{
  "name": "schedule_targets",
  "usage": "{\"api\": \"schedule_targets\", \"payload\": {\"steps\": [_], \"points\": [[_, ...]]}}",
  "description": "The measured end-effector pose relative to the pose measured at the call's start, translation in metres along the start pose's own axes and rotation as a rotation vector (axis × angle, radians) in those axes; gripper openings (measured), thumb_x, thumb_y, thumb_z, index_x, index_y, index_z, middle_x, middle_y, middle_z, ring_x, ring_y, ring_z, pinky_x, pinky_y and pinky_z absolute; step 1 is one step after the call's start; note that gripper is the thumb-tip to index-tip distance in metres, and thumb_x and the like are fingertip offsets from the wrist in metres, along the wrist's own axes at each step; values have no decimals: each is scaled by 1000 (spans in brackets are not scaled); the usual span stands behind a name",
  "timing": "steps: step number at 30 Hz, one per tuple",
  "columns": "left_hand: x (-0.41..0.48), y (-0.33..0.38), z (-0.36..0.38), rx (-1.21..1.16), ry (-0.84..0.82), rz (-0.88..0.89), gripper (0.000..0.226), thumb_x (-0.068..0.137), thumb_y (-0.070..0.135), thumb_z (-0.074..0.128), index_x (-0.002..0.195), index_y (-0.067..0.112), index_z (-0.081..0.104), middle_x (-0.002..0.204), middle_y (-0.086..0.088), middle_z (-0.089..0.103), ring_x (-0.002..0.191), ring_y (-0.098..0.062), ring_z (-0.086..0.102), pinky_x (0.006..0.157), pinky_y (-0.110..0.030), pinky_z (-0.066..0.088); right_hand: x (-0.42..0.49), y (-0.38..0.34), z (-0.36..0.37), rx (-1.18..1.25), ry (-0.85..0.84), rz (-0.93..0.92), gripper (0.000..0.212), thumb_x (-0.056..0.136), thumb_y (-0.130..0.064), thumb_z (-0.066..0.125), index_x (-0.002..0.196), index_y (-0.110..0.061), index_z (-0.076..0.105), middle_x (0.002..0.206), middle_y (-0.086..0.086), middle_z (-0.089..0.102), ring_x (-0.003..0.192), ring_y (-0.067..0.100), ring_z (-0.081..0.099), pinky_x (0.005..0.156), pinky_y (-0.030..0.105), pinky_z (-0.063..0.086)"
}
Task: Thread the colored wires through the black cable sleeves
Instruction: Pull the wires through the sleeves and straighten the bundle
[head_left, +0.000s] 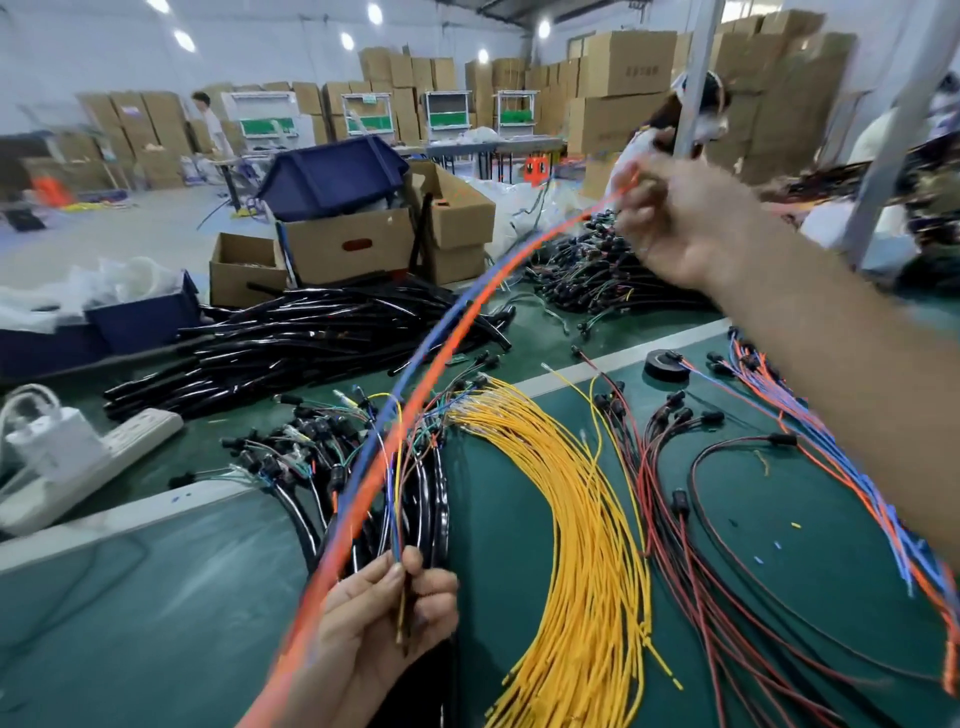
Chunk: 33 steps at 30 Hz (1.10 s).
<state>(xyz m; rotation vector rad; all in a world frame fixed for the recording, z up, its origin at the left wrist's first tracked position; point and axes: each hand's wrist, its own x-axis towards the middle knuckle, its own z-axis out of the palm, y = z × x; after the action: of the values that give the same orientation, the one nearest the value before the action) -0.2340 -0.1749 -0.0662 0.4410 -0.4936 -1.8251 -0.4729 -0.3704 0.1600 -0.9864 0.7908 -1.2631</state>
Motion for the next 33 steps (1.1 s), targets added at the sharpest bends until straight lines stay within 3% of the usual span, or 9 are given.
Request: {"api": "schedule_targets", "payload": {"steps": [5, 9, 11, 16, 20, 24, 28, 31, 33], "points": [[-2, 1, 11, 155, 187, -18, 23, 81, 7, 44, 73, 4, 65, 118, -31, 60, 99, -49, 63, 73, -52, 56, -24, 131, 41, -295, -283, 388, 23, 102, -15, 40, 80, -10, 46, 55, 4, 56, 33, 2, 44, 34, 11, 37], [-6, 4, 13, 205, 198, -30, 9, 81, 8, 45, 86, 4, 51, 118, -29, 62, 95, -52, 63, 65, -51, 56, -21, 169, 46, -421, -297, 370, 8, 98, -4, 47, 93, -10, 45, 68, 12, 60, 45, 10, 52, 43, 15, 44], [-7, 2, 13, 211, 201, -18, 8, 81, 8, 44, 88, 4, 48, 116, -30, 61, 87, -50, 66, 62, -50, 56, -18, 170, 47, -397, -333, 361, 18, 94, 6, 47, 103, -11, 46, 71, 13, 61, 53, 14, 53, 48, 17, 48], [-4, 0, 15, 158, 321, 122, 21, 77, 4, 43, 97, 1, 48, 89, -32, 67, 40, -20, 50, 35, -27, 43, -9, 164, 56, -442, -379, 273, 30, 95, 4, 48, 113, -19, 50, 74, 12, 62, 53, 17, 57, 47, 21, 47], [-4, 0, 16, 149, 334, 105, 37, 77, 2, 43, 111, -8, 54, 68, -23, 60, 38, -12, 37, 31, -21, 33, 1, 160, 65, -386, -251, 148, 34, 95, 9, 44, 115, -18, 49, 74, 14, 60, 50, 18, 57, 45, 21, 46], [-7, 2, 14, 85, 276, 73, 30, 75, -1, 56, 101, -14, 59, 58, -18, 46, 37, -14, 36, 31, -24, 35, 14, 160, 77, -183, -148, 75, 43, 94, 14, 39, 126, -13, 45, 79, 18, 57, 59, 23, 60, 52, 22, 54], [-9, 6, 19, 68, 217, 47, 65, 33, 1, 94, 86, -8, 58, 55, -17, 42, 34, -17, 36, 32, -26, 38, 14, 168, 72, -109, -211, 169, 60, 94, 14, 40, 147, -9, 25, 118, 22, 57, 70, 26, 63, 80, 33, 56], [-13, 8, 20, 19, 184, 17, 52, 52, 3, 90, 88, -1, 53, 54, -12, 36, 32, -13, 33, 32, -21, 37, -7, 177, 64, -431, -109, 109, 61, 94, -1, 51, 149, -8, 25, 125, 14, 55, 71, 22, 63, 95, 40, 50], [-16, 11, 23, 98, 225, 12, 19, 80, 6, 70, 89, 0, 54, 54, -8, 34, 32, -9, 30, 34, -15, 33, -45, 185, 72, -703, -189, -221, 45, 95, -17, 55, 139, -14, 46, 113, 1, 62, 82, 14, 63, 92, 30, 50]]}}
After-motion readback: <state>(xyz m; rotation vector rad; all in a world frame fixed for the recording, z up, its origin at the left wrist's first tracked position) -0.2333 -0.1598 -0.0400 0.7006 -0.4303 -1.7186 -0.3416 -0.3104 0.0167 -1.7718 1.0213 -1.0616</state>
